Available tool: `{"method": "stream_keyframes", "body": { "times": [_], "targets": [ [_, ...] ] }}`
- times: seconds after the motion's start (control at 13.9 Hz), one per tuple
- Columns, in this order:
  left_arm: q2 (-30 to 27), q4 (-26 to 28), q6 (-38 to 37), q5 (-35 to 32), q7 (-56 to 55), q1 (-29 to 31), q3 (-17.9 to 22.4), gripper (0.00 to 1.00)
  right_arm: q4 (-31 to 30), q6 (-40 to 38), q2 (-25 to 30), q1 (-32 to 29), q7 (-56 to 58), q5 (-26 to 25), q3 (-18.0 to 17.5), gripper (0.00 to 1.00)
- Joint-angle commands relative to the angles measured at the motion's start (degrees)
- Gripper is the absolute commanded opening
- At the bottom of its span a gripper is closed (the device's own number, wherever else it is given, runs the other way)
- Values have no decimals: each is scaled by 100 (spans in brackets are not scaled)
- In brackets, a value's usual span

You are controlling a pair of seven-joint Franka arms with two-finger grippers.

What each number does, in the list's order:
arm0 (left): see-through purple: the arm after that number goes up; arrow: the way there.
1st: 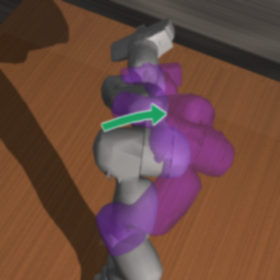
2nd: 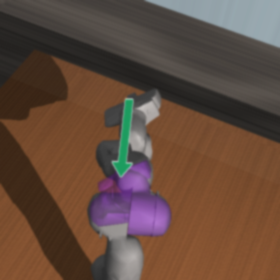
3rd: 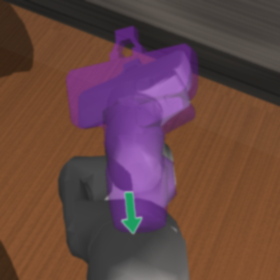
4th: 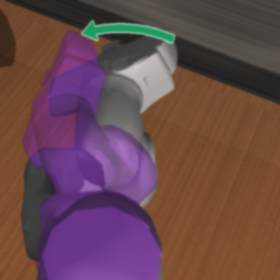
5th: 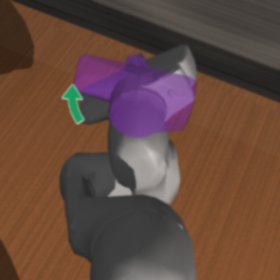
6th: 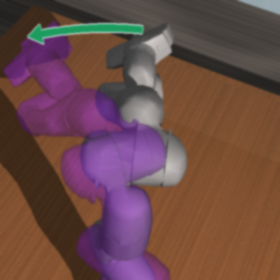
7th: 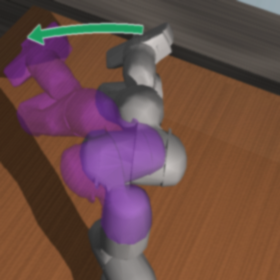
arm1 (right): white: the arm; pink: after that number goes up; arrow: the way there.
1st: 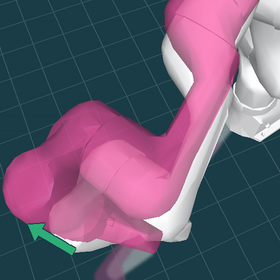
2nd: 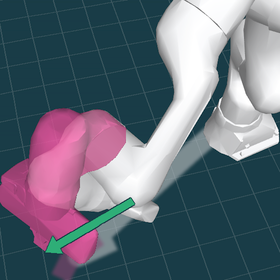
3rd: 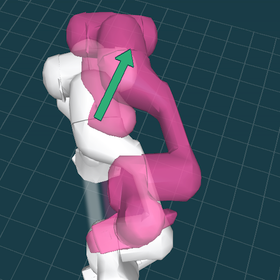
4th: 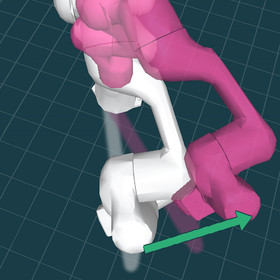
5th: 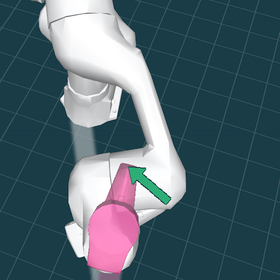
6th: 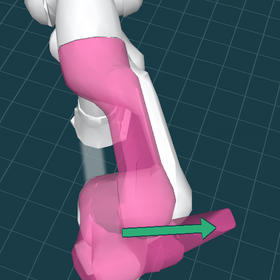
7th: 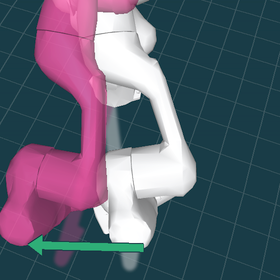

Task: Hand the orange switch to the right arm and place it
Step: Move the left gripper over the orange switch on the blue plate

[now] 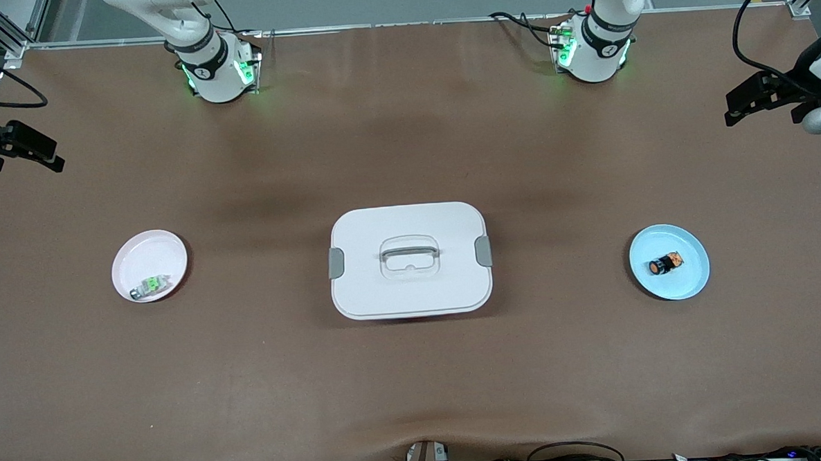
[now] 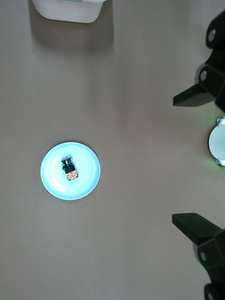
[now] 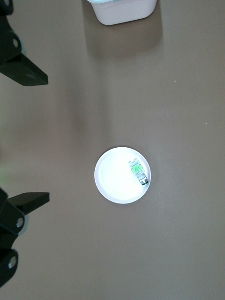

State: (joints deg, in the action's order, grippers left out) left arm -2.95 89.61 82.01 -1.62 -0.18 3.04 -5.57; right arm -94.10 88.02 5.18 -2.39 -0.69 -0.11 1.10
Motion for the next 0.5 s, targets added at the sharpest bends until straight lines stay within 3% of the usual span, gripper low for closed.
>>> {"method": "stream_keyframes", "body": {
  "times": [0.0, 0.43],
  "targets": [
    [101, -172, -141, -110, 27, 22, -40, 100, 120, -74, -61, -68, 60, 46, -48, 100],
    [426, -443, -141, -136, 89, 57, -14, 100, 120, -74, -61, -68, 60, 46, -48, 100]
  ]
}}
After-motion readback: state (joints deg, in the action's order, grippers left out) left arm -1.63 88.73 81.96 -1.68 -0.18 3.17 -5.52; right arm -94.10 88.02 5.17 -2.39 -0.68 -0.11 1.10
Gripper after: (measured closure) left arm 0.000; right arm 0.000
